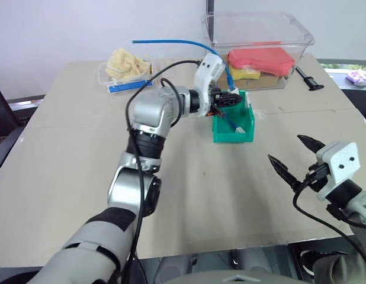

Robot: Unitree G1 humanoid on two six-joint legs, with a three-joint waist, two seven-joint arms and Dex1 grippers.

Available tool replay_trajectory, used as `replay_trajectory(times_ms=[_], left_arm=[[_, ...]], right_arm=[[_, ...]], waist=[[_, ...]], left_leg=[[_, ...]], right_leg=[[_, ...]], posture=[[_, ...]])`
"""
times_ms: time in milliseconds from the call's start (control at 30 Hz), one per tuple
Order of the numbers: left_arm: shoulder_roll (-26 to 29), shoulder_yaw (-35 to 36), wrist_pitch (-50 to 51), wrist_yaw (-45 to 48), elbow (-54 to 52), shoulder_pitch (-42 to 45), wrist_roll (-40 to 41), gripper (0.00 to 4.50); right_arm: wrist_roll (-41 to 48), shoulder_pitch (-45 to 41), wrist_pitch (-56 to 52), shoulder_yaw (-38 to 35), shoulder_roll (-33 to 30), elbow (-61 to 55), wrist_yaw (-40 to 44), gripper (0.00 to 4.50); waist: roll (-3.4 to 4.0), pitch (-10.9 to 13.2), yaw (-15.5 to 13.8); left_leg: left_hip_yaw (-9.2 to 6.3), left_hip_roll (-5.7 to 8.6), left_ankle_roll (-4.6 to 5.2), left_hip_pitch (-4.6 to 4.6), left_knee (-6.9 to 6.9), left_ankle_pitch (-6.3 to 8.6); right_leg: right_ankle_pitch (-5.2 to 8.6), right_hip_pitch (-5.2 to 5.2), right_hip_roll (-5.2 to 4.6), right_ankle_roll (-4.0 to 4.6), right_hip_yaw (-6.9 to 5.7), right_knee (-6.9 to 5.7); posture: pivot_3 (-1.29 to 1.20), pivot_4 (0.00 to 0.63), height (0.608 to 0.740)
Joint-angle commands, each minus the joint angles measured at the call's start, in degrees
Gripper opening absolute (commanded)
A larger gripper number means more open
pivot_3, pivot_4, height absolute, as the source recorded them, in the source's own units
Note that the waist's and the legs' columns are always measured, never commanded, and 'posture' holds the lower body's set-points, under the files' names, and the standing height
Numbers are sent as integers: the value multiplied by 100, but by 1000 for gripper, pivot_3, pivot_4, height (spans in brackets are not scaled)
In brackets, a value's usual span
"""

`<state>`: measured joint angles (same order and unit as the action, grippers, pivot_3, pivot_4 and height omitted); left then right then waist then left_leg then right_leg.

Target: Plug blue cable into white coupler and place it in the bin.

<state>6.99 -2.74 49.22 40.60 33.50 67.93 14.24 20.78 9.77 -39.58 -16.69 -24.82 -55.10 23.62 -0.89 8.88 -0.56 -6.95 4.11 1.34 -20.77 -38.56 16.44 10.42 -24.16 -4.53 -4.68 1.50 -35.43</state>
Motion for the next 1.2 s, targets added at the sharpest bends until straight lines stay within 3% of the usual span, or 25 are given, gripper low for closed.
replay_trajectory(times_ms=[33, 167, 233, 300, 500, 767, 1000, 1200], left_arm=[[-180, 13, -558, -322, 1042, 572, -241, 884], [-165, 7, -677, -254, 1388, 832, -321, 2737], [-92, 101, -418, -180, 1251, 826, -215, 3399], [35, 122, -125, -42, 946, 735, -121, 4473], [752, 148, 794, 431, -873, -31, 349, 4473], [1815, 387, -903, 1544, -3701, -2349, 881, 4473], [2823, 701, -1540, 2269, -4543, -4279, 1192, 4473], [3591, 1294, -1902, 2580, -4559, -5733, 1291, 4473]], right_arm=[[78, -49, 96, -43, 37, -348, -216, 4456], [153, 12, 107, -119, 4, -399, -245, 4500], [152, 47, 141, -115, -19, -380, -238, 4500], [139, 56, 171, -69, -40, -360, -242, 4500], [188, -114, 254, 17, -131, -153, -170, 4500], [517, -1, 662, -441, -564, 496, 515, 4500], [683, 718, 1305, -1172, -1171, 1304, 1632, 4500], [756, 1450, 1789, -1787, -1584, 2022, 2603, 4500]], waist=[[-2, 3, 6], [-4, 6, 41], [-4, 7, 42], [-4, 7, 52], [1, 18, 158], [6, 24, 136], [7, 26, 103], [7, 28, 107]], left_leg=[[2, 4, -5, 0, 3, -3], [1, 13, -18, -4, 16, -10], [-1, 13, -19, -10, 18, -10], [0, 14, -19, -10, 20, -10], [3, -8, -18, -4, 23, -10], [20, -21, -24, 1, 26, -11], [26, -21, -2, 0, 24, 1], [27, -31, 7, 3, 24, 6]], right_leg=[[0, -1, 0, 0, 0, 2], [-2, -8, -2, 3, 3, 6], [-3, -14, -3, 6, 3, 5], [-4, -14, -4, 8, 3, 6], [-2, -15, -2, 3, 7, 1], [-15, -20, 2, 28, 25, 0], [-14, -15, 2, 28, 24, 10], [-7, -13, 9, 18, 23, 13]], posture=[[0, 150, 740], [0, 150, 740], [0, 150, 740], [0, 150, 740], [0, 150, 740], [0, 150, 740], [0, 150, 740], [0, 150, 740]])
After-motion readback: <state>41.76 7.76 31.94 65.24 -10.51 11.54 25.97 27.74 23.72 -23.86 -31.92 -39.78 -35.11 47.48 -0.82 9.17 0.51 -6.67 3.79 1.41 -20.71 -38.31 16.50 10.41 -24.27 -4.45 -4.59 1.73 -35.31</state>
